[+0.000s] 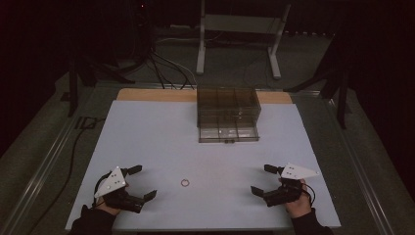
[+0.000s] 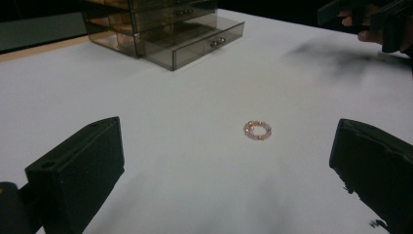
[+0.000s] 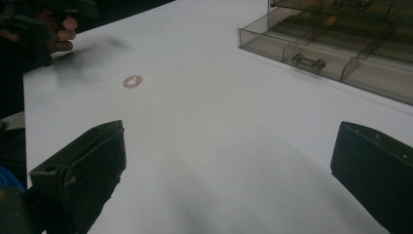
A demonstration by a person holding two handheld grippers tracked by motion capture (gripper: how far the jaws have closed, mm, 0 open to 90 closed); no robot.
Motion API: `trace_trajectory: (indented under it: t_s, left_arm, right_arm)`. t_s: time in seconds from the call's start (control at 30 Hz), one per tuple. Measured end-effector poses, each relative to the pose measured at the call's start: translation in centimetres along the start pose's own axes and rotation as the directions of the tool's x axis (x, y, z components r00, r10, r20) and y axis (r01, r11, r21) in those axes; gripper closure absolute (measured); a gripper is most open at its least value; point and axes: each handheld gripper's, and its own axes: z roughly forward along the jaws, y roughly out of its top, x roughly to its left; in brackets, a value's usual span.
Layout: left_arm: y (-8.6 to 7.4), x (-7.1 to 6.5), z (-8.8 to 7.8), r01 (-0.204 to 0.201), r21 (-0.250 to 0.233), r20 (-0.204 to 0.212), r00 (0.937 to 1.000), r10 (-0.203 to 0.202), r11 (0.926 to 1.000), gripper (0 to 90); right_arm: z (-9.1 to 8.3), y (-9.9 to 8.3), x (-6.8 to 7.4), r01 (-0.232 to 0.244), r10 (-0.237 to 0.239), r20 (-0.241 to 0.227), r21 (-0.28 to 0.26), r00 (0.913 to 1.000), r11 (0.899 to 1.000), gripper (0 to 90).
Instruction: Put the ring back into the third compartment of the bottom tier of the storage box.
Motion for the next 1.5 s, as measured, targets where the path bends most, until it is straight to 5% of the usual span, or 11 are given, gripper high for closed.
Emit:
trace_trajectory:
  t_s: [0.33,0.77,1.5]
  left_arm:
    - [0.1,0.0,0.4,0.002,0.006,0.012,0.9999,-0.002,1.0000,0.5]
    - [0.0,0.0,0.5,0.003,0.008,0.017,0.9998,-0.003,1.0000,0.5]
    - [0.0,-0.1,0.5,0.003,0.005,0.024,0.9997,-0.003,1.0000,0.5]
  right_arm:
    - [-0.1,1.2,0.7,0.015,-0.015,0.030,-0.009,0.9994,1.000,0.0]
    - [0.8,2.9,1.0,-0.031,0.031,-0.009,-0.033,0.9995,0.999,0.0]
    - [3.4,5.1,2.4,-0.001,-0.001,-0.083,-0.018,0.9966,1.000,0.0]
